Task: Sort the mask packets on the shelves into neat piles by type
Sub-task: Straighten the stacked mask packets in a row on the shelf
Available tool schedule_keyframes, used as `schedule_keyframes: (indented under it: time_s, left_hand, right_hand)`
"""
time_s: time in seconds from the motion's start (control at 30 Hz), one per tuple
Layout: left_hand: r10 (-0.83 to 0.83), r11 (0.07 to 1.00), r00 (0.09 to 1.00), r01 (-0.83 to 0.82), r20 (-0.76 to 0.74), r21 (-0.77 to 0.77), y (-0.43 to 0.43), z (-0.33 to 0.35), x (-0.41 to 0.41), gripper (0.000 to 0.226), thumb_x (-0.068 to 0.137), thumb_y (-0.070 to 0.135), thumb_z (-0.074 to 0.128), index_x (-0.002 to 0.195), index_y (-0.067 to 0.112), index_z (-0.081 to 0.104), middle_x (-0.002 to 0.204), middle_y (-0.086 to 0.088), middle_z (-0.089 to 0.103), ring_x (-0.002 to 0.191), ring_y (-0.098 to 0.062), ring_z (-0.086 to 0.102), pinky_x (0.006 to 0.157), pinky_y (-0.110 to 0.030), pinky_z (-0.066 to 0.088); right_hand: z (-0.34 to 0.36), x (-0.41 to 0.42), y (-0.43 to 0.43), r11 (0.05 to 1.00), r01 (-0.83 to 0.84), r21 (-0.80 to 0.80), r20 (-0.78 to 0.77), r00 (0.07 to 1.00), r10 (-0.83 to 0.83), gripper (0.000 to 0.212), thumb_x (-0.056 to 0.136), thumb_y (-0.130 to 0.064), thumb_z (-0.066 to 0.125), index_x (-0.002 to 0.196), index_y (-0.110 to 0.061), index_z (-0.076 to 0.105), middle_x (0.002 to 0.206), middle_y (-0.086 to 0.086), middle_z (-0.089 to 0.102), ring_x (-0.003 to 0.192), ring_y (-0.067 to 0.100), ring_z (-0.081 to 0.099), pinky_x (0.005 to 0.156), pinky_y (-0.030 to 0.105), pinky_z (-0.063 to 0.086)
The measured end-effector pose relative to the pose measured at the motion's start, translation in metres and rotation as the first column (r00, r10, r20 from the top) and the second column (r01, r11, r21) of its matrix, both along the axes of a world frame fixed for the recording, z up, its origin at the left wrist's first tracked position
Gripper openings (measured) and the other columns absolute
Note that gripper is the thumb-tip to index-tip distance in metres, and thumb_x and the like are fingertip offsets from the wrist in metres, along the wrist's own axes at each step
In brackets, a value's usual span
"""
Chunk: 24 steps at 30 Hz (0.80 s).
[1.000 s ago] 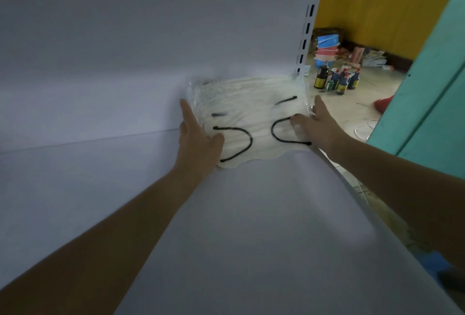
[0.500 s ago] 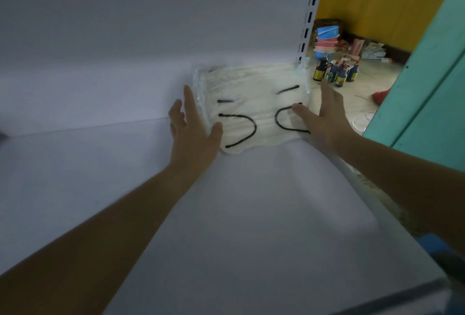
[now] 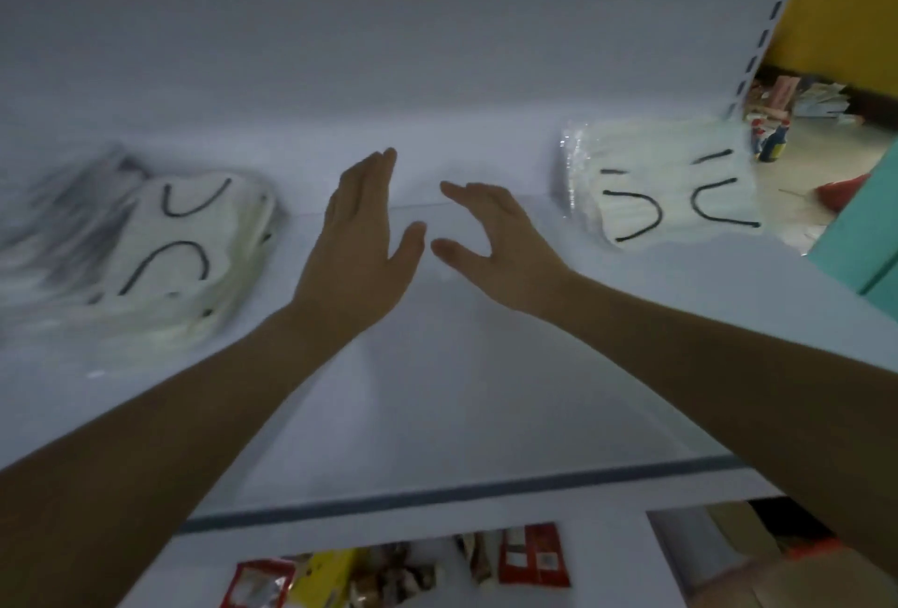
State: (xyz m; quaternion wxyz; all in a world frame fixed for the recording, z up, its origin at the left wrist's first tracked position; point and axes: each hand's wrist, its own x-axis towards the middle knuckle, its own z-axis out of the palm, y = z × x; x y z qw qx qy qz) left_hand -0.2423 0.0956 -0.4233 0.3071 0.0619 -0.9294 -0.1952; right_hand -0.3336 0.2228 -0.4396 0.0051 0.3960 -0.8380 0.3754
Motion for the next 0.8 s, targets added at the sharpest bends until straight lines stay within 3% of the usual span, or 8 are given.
schedule_keyframes:
  time_s: [0.1,0.2,0.27,0.37,0.5,0.63,0.7,0.8]
  left_hand:
    - [0.108,0.991,0.994,-0.109,-0.009,-0.077,-0.056,0.011,0.047,0.052,0.092,0.017,0.054,0.138,-0.002,0.036,0.142,-0.020,0.036,0.134,-0.031,0.032,0.105,-0.020,0.020]
    - [0.208,0.972,0.978,-0.204,0.031,-0.113,-0.108,0.015,0.089,0.051,0.086,0.025,0.048,0.125,-0.008,0.048,0.127,-0.029,0.048,0.121,-0.041,0.042,0.099,-0.029,0.026]
    - [0.287,0.957,0.949,-0.279,0.130,-0.079,-0.131,0.014,0.107,0.049,0.090,0.031,0.046,0.123,-0.005,0.051,0.126,-0.028,0.048,0.122,-0.039,0.041,0.102,-0.033,0.027]
    - [0.340,0.938,0.867,-0.338,0.365,-0.071,-0.150,0.003,0.119,0.036,0.096,0.033,0.042,0.106,0.002,0.058,0.113,-0.019,0.056,0.122,-0.034,0.041,0.099,-0.033,0.029]
    - [0.297,0.933,0.823,-0.358,0.484,0.037,-0.163,-0.014,0.122,0.035,0.096,0.030,0.044,0.125,0.011,0.050,0.130,-0.016,0.048,0.128,-0.029,0.035,0.104,-0.034,0.027]
    - [0.236,0.918,0.856,-0.352,0.461,0.183,-0.157,-0.016,0.123,0.041,0.095,0.029,0.047,0.134,0.014,0.043,0.136,-0.015,0.036,0.125,-0.029,0.039,0.104,-0.032,0.031]
    - [0.220,0.911,0.871,-0.344,0.439,0.225,-0.155,-0.018,0.124,0.042,0.095,0.028,0.048,0.134,0.015,0.042,0.134,-0.016,0.035,0.120,-0.032,0.044,0.104,-0.033,0.033]
    - [0.182,0.909,0.912,-0.298,0.367,0.290,-0.154,-0.023,0.127,0.038,0.094,0.027,0.049,0.131,0.017,0.044,0.132,-0.013,0.037,0.119,-0.026,0.043,0.100,-0.029,0.033]
  right_hand:
    - [0.007,0.047,-0.064,0.997,-0.061,-0.054,0.221,0.973,0.072,0.060,0.092,-0.038,0.053,0.145,-0.025,0.029,0.144,0.005,0.034,0.130,0.017,0.038,0.103,0.026,0.032]
    - [0.016,0.082,-0.116,0.995,-0.037,-0.094,0.502,0.861,0.080,0.062,0.091,-0.039,0.054,0.145,-0.024,0.028,0.143,0.009,0.038,0.125,0.022,0.046,0.087,0.025,0.038]
    - [0.019,0.096,-0.140,0.995,-0.006,-0.100,0.625,0.778,0.067,0.059,0.092,-0.037,0.054,0.143,-0.020,0.030,0.139,0.009,0.042,0.123,0.022,0.046,0.085,0.024,0.036]
    - [0.017,0.107,-0.169,0.985,0.085,-0.149,0.782,0.620,0.065,0.056,0.090,-0.032,0.056,0.139,-0.015,0.035,0.124,0.006,0.050,0.104,0.021,0.050,0.072,0.023,0.040]
    - [0.011,0.114,-0.191,0.952,0.245,-0.182,0.891,0.451,0.054,0.053,0.082,-0.027,0.062,0.128,-0.008,0.046,0.117,0.011,0.059,0.100,0.028,0.060,0.070,0.031,0.050]
    - [0.014,0.115,-0.193,0.937,0.299,-0.178,0.942,0.328,0.075,0.044,0.081,-0.024,0.069,0.117,-0.003,0.054,0.097,0.011,0.060,0.076,0.023,0.059,0.058,0.027,0.048]
    - [0.011,0.117,-0.196,0.944,0.275,-0.180,0.934,0.349,0.076,0.047,0.079,-0.023,0.072,0.119,-0.003,0.056,0.107,0.012,0.064,0.087,0.027,0.064,0.070,0.032,0.053]
    - [0.008,0.126,-0.205,0.942,0.270,-0.199,0.874,0.484,0.046,0.046,0.078,-0.017,0.071,0.119,-0.008,0.053,0.114,0.013,0.063,0.102,0.029,0.062,0.091,0.041,0.051]
